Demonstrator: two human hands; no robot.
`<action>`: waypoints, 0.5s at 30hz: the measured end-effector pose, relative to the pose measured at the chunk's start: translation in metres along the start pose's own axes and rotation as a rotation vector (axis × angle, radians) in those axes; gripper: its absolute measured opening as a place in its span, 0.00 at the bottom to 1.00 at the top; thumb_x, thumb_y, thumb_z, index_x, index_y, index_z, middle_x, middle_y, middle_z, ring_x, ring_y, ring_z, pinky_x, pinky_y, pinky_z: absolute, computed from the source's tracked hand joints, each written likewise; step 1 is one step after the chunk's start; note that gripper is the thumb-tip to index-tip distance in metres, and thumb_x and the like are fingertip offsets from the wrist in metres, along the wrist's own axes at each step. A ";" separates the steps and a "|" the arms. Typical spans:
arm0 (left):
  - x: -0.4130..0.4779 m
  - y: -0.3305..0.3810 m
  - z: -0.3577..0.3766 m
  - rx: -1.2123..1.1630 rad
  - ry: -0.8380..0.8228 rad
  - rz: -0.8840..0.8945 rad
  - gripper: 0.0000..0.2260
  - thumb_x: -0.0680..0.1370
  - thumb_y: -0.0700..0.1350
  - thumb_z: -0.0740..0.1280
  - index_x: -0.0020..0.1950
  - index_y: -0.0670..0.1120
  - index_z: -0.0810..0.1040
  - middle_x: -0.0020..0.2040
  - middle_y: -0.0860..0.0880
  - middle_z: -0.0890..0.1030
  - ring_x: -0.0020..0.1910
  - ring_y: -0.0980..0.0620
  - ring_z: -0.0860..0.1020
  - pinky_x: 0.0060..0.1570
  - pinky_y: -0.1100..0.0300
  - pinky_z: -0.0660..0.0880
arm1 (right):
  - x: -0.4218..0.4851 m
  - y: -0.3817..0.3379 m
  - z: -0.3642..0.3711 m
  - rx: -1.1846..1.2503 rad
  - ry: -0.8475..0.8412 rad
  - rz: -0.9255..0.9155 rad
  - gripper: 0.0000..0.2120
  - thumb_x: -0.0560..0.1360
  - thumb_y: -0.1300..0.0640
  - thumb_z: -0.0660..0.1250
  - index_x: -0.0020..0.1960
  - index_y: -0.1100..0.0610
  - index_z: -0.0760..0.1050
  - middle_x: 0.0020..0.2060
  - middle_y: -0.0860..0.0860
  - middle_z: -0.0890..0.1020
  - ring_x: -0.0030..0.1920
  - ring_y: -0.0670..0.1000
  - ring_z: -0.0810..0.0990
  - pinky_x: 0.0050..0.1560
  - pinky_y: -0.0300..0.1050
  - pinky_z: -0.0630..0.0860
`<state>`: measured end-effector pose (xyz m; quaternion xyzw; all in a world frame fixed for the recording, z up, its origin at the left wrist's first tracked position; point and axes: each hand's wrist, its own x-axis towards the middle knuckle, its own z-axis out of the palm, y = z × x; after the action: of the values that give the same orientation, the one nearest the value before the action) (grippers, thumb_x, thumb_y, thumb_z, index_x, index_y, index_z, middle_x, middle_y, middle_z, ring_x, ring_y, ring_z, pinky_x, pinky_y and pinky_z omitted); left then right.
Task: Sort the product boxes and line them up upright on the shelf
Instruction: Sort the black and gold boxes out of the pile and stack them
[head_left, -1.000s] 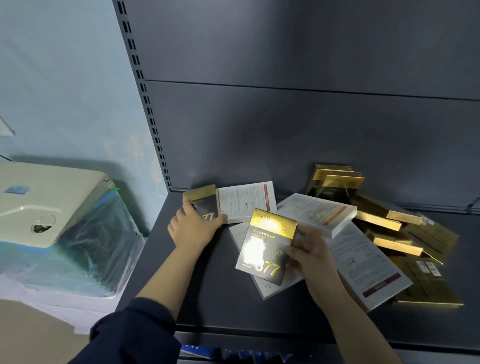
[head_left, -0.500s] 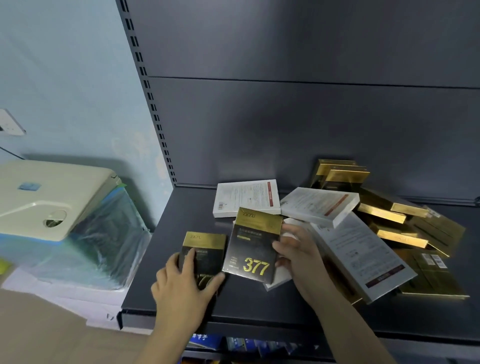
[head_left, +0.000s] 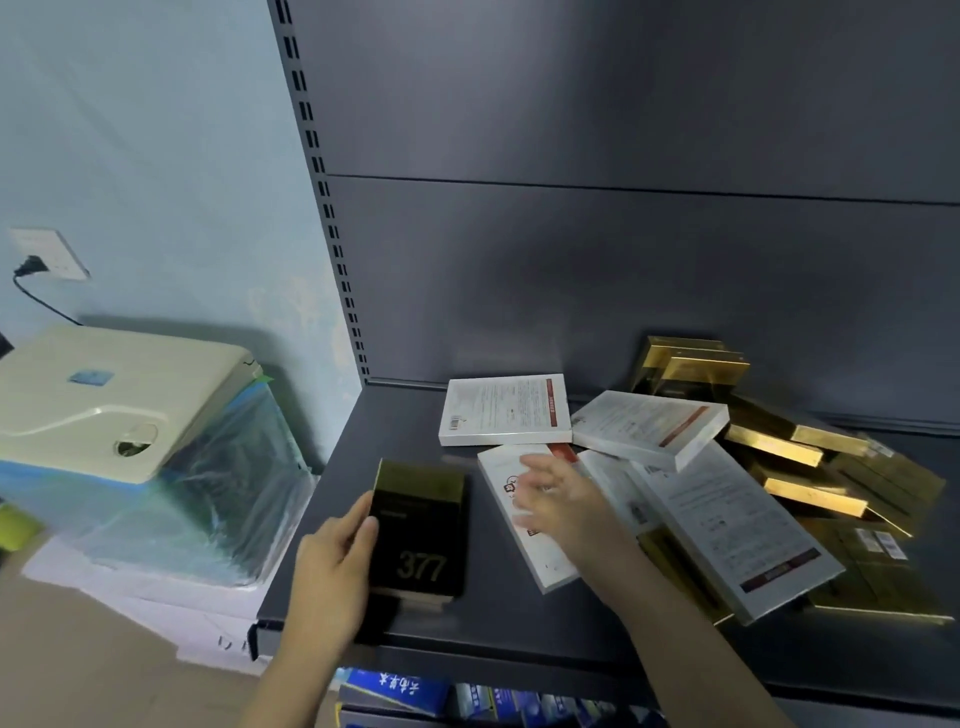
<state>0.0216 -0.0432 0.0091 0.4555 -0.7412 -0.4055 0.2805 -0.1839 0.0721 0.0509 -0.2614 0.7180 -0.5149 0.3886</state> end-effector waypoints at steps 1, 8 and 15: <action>0.004 -0.004 -0.002 0.032 0.003 -0.028 0.17 0.78 0.52 0.60 0.51 0.78 0.75 0.40 0.52 0.83 0.44 0.55 0.80 0.51 0.54 0.74 | 0.001 -0.009 -0.010 -0.033 0.051 -0.018 0.11 0.74 0.53 0.68 0.52 0.39 0.75 0.52 0.43 0.80 0.48 0.47 0.84 0.56 0.53 0.80; 0.021 -0.013 0.017 0.271 0.102 -0.079 0.12 0.77 0.43 0.68 0.61 0.46 0.79 0.53 0.41 0.78 0.61 0.40 0.71 0.55 0.56 0.58 | 0.013 -0.070 -0.104 -0.210 0.489 -0.260 0.18 0.78 0.66 0.62 0.65 0.53 0.73 0.57 0.49 0.78 0.52 0.47 0.77 0.54 0.44 0.77; 0.022 -0.004 0.026 0.245 0.171 -0.084 0.16 0.76 0.34 0.63 0.63 0.44 0.76 0.58 0.37 0.74 0.62 0.38 0.66 0.54 0.56 0.59 | 0.071 -0.058 -0.192 -0.819 0.456 -0.148 0.29 0.76 0.69 0.61 0.75 0.52 0.64 0.72 0.55 0.68 0.73 0.59 0.61 0.70 0.56 0.63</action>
<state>-0.0068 -0.0550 -0.0068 0.5497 -0.7388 -0.2832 0.2677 -0.3841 0.1002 0.1174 -0.3236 0.9086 -0.2598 0.0482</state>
